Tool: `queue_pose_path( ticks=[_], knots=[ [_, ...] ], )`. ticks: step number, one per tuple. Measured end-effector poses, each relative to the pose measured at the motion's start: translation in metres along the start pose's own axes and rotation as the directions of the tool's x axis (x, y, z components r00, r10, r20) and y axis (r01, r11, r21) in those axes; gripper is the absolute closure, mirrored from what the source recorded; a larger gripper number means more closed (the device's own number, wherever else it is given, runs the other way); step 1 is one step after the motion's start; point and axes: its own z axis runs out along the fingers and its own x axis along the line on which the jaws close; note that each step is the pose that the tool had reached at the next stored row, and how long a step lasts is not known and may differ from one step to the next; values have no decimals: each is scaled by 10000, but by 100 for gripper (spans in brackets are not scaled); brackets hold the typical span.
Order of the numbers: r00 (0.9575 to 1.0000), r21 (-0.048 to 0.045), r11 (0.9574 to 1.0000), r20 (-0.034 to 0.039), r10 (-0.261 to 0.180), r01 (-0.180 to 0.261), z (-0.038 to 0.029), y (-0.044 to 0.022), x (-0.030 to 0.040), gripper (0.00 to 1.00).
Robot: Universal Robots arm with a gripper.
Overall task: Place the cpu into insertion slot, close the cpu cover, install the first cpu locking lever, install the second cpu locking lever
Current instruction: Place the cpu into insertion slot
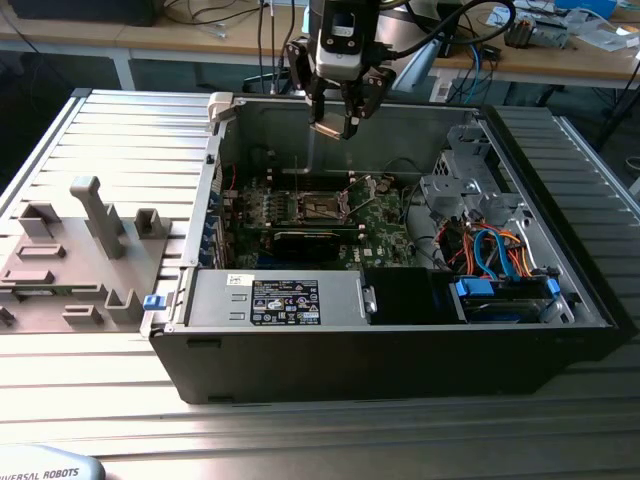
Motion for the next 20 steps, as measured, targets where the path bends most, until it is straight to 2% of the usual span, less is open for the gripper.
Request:
queue_pose_path(
  ticks=[20],
  knots=[
    [9995, -5, 9995, 18, 329, -329, 0, 0, 0, 46]
  ],
)
